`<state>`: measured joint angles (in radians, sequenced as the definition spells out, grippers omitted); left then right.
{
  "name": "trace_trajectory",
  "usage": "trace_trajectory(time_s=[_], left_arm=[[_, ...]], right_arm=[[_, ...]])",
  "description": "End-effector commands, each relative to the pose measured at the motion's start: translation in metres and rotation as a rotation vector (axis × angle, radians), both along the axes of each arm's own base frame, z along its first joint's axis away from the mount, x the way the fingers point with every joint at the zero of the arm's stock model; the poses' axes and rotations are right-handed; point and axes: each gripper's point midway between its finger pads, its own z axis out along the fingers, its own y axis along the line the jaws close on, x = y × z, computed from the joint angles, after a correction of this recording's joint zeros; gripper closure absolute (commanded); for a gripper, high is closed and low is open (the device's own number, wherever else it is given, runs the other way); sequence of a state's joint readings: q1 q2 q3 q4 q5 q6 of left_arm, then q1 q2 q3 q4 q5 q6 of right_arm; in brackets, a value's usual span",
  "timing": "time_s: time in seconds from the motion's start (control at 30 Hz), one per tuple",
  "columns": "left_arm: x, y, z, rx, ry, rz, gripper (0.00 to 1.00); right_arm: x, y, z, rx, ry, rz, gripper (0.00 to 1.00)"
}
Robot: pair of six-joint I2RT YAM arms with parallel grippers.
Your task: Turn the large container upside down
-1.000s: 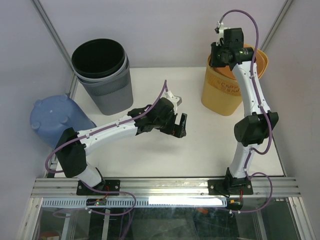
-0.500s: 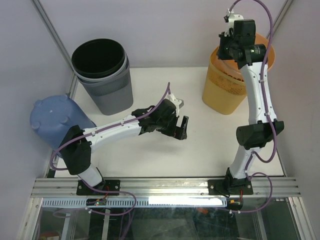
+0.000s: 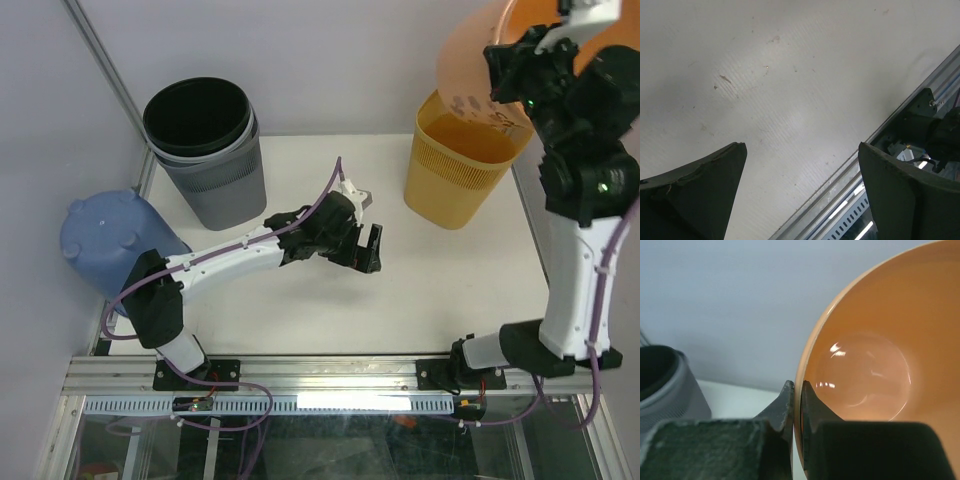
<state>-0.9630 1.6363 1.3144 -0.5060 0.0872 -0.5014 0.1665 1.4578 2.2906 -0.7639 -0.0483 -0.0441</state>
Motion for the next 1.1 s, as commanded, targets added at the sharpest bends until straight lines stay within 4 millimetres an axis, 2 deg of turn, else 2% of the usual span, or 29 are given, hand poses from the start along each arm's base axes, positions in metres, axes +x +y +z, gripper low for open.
trace_trajectory(time_s=[0.0,0.07,0.17,0.2,0.23,0.3,0.4,0.5,0.57,0.67,0.8,0.9,1.07], left_arm=[[0.012,-0.013,0.059,-0.118,-0.112,0.004,0.01],[0.018,-0.006,0.080,-0.135,-0.144,0.027,0.01],[0.029,0.024,0.122,-0.155,-0.220,0.098,0.01],[0.034,0.038,0.134,-0.151,-0.244,0.133,0.01],[0.033,0.056,0.159,-0.176,-0.288,0.165,0.01],[0.033,0.090,0.196,-0.208,-0.363,0.227,0.01],[0.024,0.136,0.253,-0.270,-0.495,0.313,0.01],[0.017,0.170,0.289,-0.303,-0.577,0.407,0.01],[0.018,0.185,0.300,-0.303,-0.604,0.466,0.01],[0.025,0.196,0.302,-0.274,-0.609,0.548,0.01],[0.039,0.202,0.298,-0.248,-0.591,0.647,0.01],[0.044,0.206,0.297,-0.249,-0.583,0.696,0.01],[0.048,0.202,0.296,-0.261,-0.582,0.696,0.01]], right_arm=[[-0.101,0.015,0.111,0.082,-0.424,0.177,1.00],[-0.122,0.025,0.114,0.117,-0.438,0.258,1.00],[-0.147,0.043,0.106,0.181,-0.421,0.392,1.00],[-0.152,0.050,0.099,0.192,-0.398,0.439,1.00],[-0.155,0.059,0.087,0.197,-0.359,0.498,1.00],[-0.164,0.068,0.068,0.197,-0.309,0.566,1.00],[-0.175,0.073,0.039,0.175,-0.248,0.606,1.00],[-0.190,0.075,0.015,0.157,-0.223,0.638,1.00],[-0.199,0.083,0.003,0.161,-0.194,0.700,1.00],[-0.203,0.097,-0.017,0.226,-0.101,0.813,1.00],[-0.197,0.118,-0.060,0.413,0.067,0.977,1.00],[-0.196,0.124,-0.080,0.571,0.116,1.044,1.00],[-0.186,0.135,-0.121,0.802,0.209,1.047,1.00]])
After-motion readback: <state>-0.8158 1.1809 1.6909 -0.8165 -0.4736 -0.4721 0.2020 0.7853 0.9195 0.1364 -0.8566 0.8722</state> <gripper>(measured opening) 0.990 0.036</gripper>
